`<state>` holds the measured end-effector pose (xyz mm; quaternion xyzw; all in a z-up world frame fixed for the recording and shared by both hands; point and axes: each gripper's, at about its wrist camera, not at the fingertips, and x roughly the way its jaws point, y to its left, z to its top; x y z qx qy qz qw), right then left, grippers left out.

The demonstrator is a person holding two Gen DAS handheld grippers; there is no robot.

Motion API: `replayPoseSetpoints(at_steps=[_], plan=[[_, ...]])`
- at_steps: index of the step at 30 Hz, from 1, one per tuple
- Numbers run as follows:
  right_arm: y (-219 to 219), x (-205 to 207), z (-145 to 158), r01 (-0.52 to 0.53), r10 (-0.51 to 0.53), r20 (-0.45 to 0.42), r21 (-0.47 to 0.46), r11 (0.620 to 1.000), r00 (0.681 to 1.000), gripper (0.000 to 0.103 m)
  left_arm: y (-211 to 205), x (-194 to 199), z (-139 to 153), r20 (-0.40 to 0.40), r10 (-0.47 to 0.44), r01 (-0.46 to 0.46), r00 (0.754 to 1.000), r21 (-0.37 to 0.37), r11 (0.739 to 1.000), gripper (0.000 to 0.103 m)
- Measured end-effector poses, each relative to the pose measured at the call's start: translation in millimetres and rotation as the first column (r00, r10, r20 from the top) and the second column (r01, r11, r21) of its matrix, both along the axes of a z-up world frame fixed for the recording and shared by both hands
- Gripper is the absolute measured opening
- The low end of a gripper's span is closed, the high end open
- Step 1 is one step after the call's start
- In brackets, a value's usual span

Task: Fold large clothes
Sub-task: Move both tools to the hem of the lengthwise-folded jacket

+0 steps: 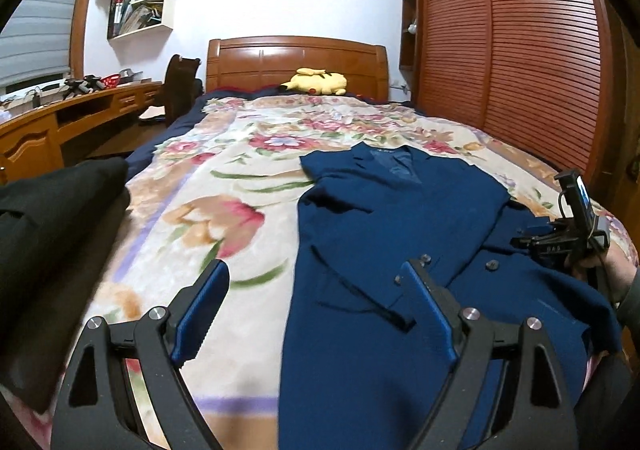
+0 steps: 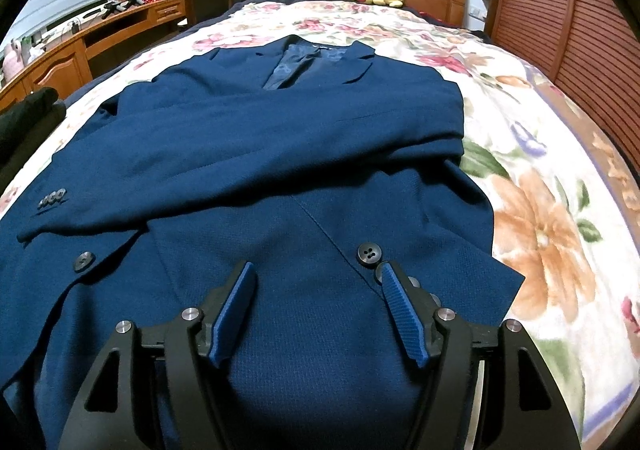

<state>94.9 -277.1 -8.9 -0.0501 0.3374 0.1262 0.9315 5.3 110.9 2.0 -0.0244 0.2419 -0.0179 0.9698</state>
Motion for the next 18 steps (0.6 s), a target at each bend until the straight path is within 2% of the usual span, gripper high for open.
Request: replayPoseSetpoints(at_steps=[9, 14, 18], plan=[[-4, -7, 2, -0.028, 0.028, -0.033, 0.014, 1.000, 0.999, 0.076, 14, -21, -16, -0.039, 0.032, -0.033, 0.999, -0.014, 0.999, 0.088], [-11, -34, 5, -0.073, 0.074, -0.060, 0.032, 0.997, 0.995, 0.076, 10, -35, -15, -0.036, 0.046, -0.046, 0.998, 0.013, 0.999, 0.088], [-21, -63, 8, -0.067, 0.067, -0.031, 0.009, 0.998, 0.997, 0.076, 9, -45, -14, -0.045, 0.053, -0.052, 0.998, 0.027, 0.998, 0.088]])
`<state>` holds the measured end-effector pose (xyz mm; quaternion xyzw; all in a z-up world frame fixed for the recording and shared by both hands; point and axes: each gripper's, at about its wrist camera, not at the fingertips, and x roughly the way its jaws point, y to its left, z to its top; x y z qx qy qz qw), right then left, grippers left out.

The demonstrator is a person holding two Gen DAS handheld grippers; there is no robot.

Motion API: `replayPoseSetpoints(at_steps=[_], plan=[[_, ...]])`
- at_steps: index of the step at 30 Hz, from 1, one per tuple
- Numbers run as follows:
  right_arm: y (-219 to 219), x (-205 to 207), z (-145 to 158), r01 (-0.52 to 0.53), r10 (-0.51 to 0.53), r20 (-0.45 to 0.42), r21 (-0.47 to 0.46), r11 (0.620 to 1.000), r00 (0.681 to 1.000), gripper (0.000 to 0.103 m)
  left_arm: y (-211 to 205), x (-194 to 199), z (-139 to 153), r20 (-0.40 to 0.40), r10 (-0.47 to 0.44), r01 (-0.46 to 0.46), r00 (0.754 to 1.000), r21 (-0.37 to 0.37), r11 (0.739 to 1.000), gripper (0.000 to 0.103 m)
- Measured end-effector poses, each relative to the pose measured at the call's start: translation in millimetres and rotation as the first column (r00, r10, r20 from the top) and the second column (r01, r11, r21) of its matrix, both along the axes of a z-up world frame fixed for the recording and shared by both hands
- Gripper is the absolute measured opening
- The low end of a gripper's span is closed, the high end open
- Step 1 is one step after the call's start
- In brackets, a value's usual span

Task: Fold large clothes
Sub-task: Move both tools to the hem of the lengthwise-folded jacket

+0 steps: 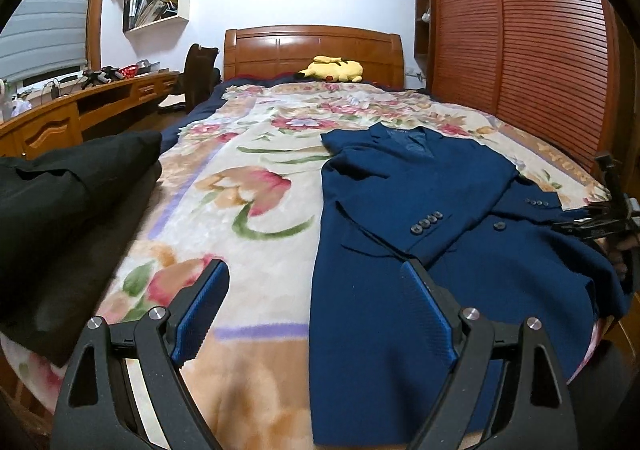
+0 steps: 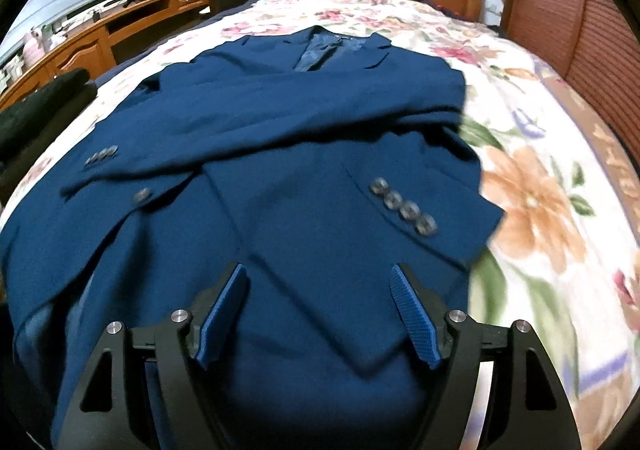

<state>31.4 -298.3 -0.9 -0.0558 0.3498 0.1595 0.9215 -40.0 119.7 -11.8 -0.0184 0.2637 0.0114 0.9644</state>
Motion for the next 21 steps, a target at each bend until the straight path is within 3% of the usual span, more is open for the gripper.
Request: replayPoseSetpoints(at_steps=[6, 10, 19, 21], plan=[[-26, -42, 0, 0.033, -0.032, 0.032, -0.016, 0.999, 0.999, 0.076, 6, -11, 2, -0.010, -0.011, 0.011, 1.000, -0.037, 0.999, 0.088], [-42, -62, -3, 0.057, -0.056, 0.042, -0.013, 0.998, 0.998, 0.076, 7, -15, -3, -0.038, 0.006, -0.006, 0.999, 0.005, 1.000, 0.088], [-58, -102, -11, 0.051, -0.051, 0.017, 0.002, 0.999, 0.999, 0.075, 7, -19, -14, -0.084, -0.024, 0.022, 0.996, -0.018, 1.000, 0.088], [-58, -110, -11, 0.038, -0.038, 0.012, 0.006, 0.999, 0.999, 0.075, 5, -17, -18, -0.098, -0.036, 0.034, 0.995, -0.016, 0.999, 0.082]])
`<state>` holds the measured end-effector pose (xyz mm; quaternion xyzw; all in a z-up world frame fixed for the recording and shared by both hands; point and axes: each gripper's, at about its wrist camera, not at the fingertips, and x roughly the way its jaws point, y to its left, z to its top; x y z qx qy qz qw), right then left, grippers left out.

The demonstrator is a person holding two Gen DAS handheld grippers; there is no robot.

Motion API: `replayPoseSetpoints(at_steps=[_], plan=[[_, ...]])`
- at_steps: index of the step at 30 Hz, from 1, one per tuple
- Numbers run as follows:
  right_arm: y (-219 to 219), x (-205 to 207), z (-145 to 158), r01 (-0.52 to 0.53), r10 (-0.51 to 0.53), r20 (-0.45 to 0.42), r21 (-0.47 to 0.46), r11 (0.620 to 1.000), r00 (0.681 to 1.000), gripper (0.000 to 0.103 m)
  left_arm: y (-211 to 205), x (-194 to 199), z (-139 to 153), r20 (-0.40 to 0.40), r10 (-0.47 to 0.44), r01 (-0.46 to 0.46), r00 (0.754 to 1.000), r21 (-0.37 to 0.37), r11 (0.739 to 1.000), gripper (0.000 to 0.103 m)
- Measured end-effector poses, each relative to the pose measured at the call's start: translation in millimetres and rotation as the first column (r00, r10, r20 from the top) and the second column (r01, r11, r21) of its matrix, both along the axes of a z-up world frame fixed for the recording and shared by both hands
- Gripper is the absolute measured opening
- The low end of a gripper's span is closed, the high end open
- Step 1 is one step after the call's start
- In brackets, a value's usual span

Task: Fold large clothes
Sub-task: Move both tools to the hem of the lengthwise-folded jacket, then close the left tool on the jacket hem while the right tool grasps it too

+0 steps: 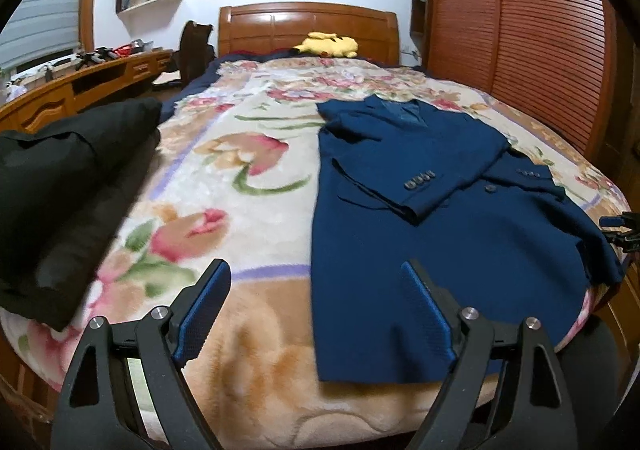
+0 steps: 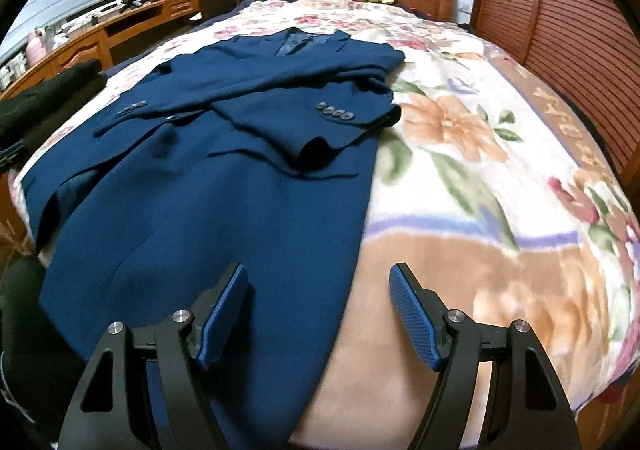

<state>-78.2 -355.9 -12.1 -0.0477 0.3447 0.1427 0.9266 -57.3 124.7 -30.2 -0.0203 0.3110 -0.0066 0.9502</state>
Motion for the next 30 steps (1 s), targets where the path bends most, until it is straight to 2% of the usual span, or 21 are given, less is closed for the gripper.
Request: replayPoseSetpoints(at_steps=[2, 5, 9, 16, 19, 23, 30], plan=[[-1, -3, -1, -0.011, 0.011, 0.001, 0.002, 1.000, 1.000, 0.074, -1, 3, -5, -0.025, -0.007, 0.007, 1.000, -0.005, 1.000, 0.070], [0, -7, -3, -0.025, 0.025, 0.002, 0.024, 0.999, 1.000, 0.073, -5, 7, -11, -0.053, -0.022, 0.021, 0.998, -0.013, 1.000, 0.060], [1, -8, -10, -0.038, 0.039, -0.008, 0.028, 0.999, 0.999, 0.072, -10, 10, -23, -0.088, -0.027, 0.026, 0.996, -0.013, 1.000, 0.060], [-4, -21, -15, -0.056, 0.057, -0.013, 0.067, 0.996, 0.998, 0.070, -16, 7, -26, -0.080, -0.001, 0.001, 0.997, -0.006, 1.000, 0.060], [-4, -23, -16, -0.057, 0.058, -0.011, 0.081, 0.995, 0.998, 0.068, -20, 5, -26, -0.077, -0.002, 0.003, 0.997, 0.008, 1.000, 0.054], [-1, -27, -18, -0.061, 0.063, -0.014, 0.092, 0.994, 0.998, 0.066, -16, 2, -25, -0.075, -0.008, 0.007, 0.997, -0.010, 1.000, 0.045], [1, -33, -18, -0.070, 0.071, -0.008, 0.112, 0.991, 0.997, 0.057, -15, 0, -26, -0.077, -0.009, 0.008, 0.997, -0.013, 1.000, 0.045]])
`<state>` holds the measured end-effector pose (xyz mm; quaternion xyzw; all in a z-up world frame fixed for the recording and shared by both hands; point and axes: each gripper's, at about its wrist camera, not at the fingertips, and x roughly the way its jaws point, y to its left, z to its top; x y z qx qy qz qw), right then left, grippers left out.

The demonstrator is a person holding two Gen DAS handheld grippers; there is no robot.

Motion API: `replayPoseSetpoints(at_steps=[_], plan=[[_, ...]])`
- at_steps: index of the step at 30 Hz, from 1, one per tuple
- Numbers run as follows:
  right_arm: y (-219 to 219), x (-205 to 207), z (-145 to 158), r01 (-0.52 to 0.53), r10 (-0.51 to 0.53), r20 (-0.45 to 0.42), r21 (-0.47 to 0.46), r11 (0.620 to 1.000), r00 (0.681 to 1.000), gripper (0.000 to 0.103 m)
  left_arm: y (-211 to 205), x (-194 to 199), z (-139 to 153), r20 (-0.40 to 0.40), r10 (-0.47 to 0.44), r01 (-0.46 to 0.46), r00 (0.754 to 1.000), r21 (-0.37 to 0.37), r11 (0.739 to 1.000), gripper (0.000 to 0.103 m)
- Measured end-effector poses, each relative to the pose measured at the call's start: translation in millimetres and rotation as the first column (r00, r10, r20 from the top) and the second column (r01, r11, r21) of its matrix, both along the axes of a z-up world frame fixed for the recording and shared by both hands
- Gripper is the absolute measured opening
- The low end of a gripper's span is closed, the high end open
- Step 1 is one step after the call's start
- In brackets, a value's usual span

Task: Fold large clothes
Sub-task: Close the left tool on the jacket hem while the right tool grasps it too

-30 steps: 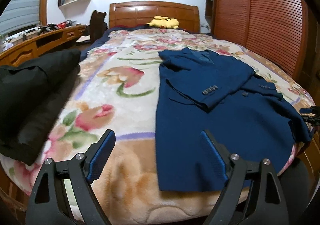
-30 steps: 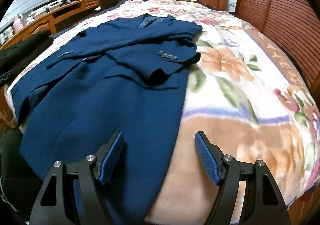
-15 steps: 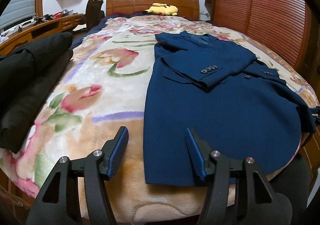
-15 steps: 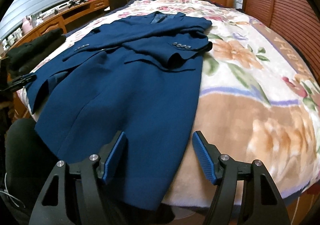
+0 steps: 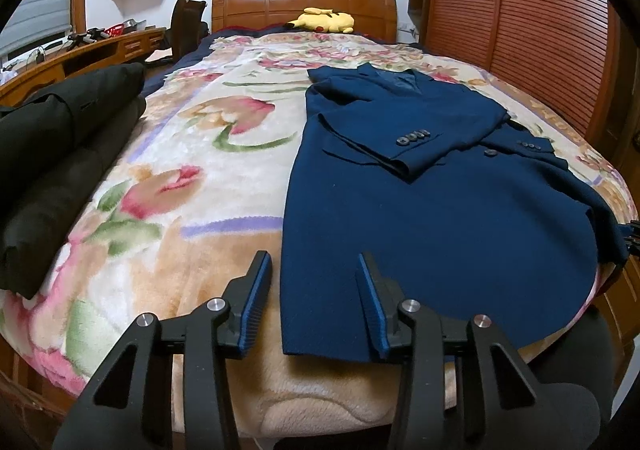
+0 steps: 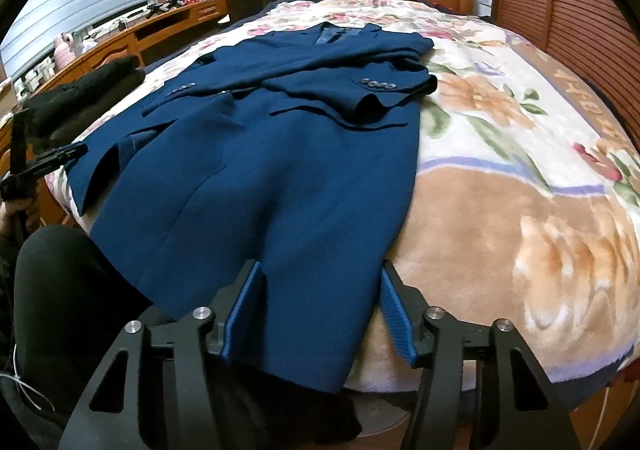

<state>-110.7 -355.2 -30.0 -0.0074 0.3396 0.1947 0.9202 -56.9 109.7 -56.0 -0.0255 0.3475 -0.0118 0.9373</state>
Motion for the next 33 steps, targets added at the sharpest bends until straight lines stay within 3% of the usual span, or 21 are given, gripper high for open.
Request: replayPoseSetpoints(at_steps=[4, 6, 7, 8, 11, 21, 33], plan=[[3, -3, 0, -0.010, 0.010, 0.006, -0.002, 1.000, 1.000, 0.047, 0, 0, 0, -0.004, 0.004, -0.004, 1.000, -0.003, 1.000, 0.045], [4, -2, 0, -0.007, 0.007, 0.013, -0.001, 1.000, 1.000, 0.036, -1, 0, 0, -0.006, -0.005, 0.005, 1.000, 0.002, 1.000, 0.031], [4, -1, 0, -0.005, 0.005, 0.018, 0.004, 1.000, 1.000, 0.025, -1, 0, 1, -0.007, -0.010, 0.010, 1.000, 0.001, 1.000, 0.016], [4, -1, 1, -0.001, 0.001, 0.024, 0.014, 1.000, 1.000, 0.018, 1, -1, 4, -0.006, -0.011, 0.011, 1.000, -0.002, 1.000, 0.009], [4, -1, 7, 0.002, -0.004, 0.052, 0.033, 0.999, 0.999, 0.008, 0, -7, 17, 0.030, -0.020, 0.021, 0.999, -0.023, 1.000, 0.004], [-13, -27, 72, 0.041, -0.059, 0.261, 0.075, 0.996, 0.964, 0.006, -30, -41, 99, 0.232, -0.069, 0.073, 0.970, -0.008, 0.997, 0.003], [-40, -63, 110, 0.042, -0.087, 0.367, 0.129, 0.991, 0.926, 0.005, -31, -68, 158, 0.362, -0.086, 0.084, 0.928, 0.022, 0.996, 0.003]])
